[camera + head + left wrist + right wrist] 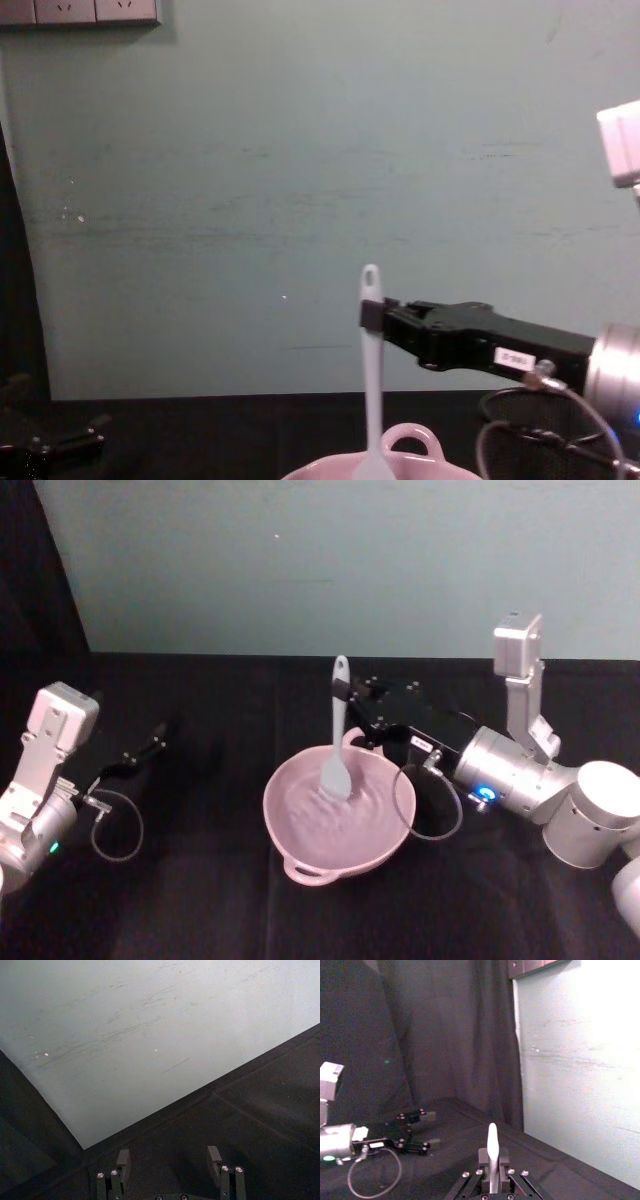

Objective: Use the one hand to pick up the spoon and stir the clear water in the bowl.

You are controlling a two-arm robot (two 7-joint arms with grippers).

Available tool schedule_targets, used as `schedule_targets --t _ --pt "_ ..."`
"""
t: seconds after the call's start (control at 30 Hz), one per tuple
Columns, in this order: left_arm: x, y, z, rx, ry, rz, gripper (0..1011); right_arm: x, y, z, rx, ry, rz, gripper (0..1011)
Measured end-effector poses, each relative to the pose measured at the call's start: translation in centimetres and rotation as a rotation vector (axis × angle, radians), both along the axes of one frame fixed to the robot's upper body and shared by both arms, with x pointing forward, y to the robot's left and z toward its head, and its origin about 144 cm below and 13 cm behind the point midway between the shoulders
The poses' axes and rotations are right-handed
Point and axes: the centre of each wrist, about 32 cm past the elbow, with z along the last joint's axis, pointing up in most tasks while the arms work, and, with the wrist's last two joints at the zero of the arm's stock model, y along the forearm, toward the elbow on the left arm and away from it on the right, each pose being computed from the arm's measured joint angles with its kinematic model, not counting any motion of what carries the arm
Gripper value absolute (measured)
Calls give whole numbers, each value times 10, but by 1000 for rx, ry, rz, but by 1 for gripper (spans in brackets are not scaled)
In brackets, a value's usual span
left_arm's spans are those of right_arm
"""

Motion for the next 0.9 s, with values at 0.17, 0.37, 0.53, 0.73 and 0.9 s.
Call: schedule_targets --t 0.17,0.37,0.53,0.73,0.9 --pt "0 0 0 0 0 0 1005 -5 -12 3 -14 -16 -23 110" --pt "0 0 0 0 0 0 1005 -13 -19 6 -27 -32 -24 110" --pt "0 0 0 0 0 0 1005 -23 -22 8 -32 -38 -13 109" --pt "0 0 0 0 0 0 1005 -36 -16 9 -28 -34 21 110" --pt "0 0 0 0 0 0 1005 -45 -6 6 -25 -23 63 110"
